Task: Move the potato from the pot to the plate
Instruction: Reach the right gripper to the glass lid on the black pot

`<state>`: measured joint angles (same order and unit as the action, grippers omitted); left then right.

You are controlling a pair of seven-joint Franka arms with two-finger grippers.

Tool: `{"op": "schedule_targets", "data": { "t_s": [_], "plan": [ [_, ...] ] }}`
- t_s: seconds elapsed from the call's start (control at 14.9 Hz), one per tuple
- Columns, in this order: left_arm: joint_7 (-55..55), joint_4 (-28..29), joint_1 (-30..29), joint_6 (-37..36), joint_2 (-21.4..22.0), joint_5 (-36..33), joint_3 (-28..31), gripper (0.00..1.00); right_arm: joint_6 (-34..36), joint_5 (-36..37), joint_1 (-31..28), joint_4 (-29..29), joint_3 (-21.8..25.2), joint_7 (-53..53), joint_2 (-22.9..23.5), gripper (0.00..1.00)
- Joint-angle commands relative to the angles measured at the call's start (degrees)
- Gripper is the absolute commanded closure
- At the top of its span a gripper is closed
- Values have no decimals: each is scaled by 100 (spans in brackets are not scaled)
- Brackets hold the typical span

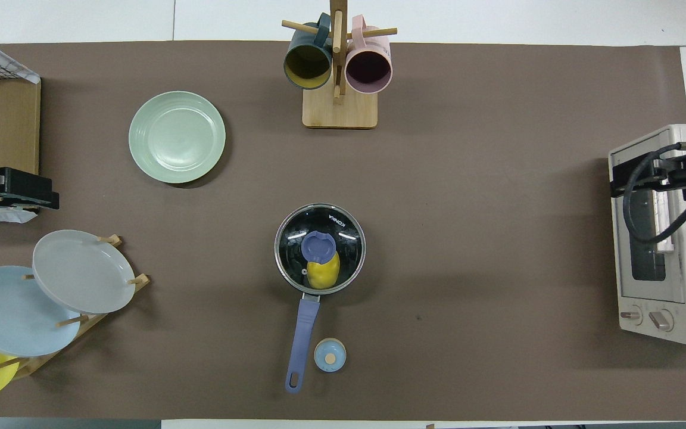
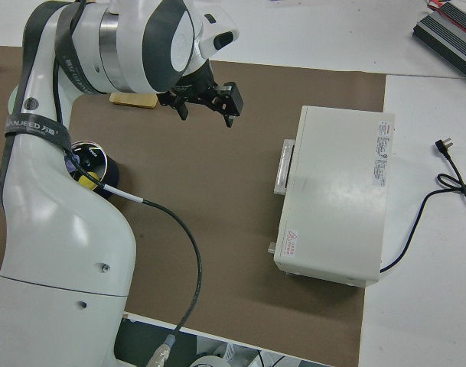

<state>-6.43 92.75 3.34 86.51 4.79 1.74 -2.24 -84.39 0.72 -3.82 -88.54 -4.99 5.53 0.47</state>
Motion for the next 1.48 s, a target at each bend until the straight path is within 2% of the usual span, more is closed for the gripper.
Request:
{"op": "schedule_targets", "data": {
  "t_s": [0.0,0.34,0.54,0.67,0.74,0.8,0.87,1.07,1.14,1.27,1.41],
  "plan": [
    [-51,50,-61,85,57,89,-5,0,-51,-90,-84,-111,-46,-79,-82,0],
    [-51,85,-70,138,66,89,-5,0,-33,-107,-5,-145,-72,-18,-109,0],
    [-60,85,-61,190,66,89,-5,0,-86,-282,4,-838,-99,-52,-433,0],
    [-69,85,-61,200,66,89,-5,0,-164,-415,109,-981,-99,-157,-513,0],
    [-69,85,-61,208,66,89,4,0,-530,-441,197,-998,-107,-280,-487,0],
    [-113,103,-61,191,66,81,-5,0,-839,-459,459,-981,-107,-264,-443,0],
    [-270,173,-53,208,92,81,-5,0,-824,-485,905,-807,-99,-133,-217,0],
    [-650,524,-53,672,223,81,-14,0,-806,-468,2022,88,-107,1594,591,0],
    [-667,551,-53,761,233,81,-14,0,-894,-450,2339,274,-107,1878,829,0],
    [-675,586,-44,832,233,81,-22,0,-1515,-432,2963,146,-107,2371,1085,0],
    [-693,586,0,832,233,81,-14,0,-2340,-397,3456,-529,-107,2775,1113,0]
  ]
}}
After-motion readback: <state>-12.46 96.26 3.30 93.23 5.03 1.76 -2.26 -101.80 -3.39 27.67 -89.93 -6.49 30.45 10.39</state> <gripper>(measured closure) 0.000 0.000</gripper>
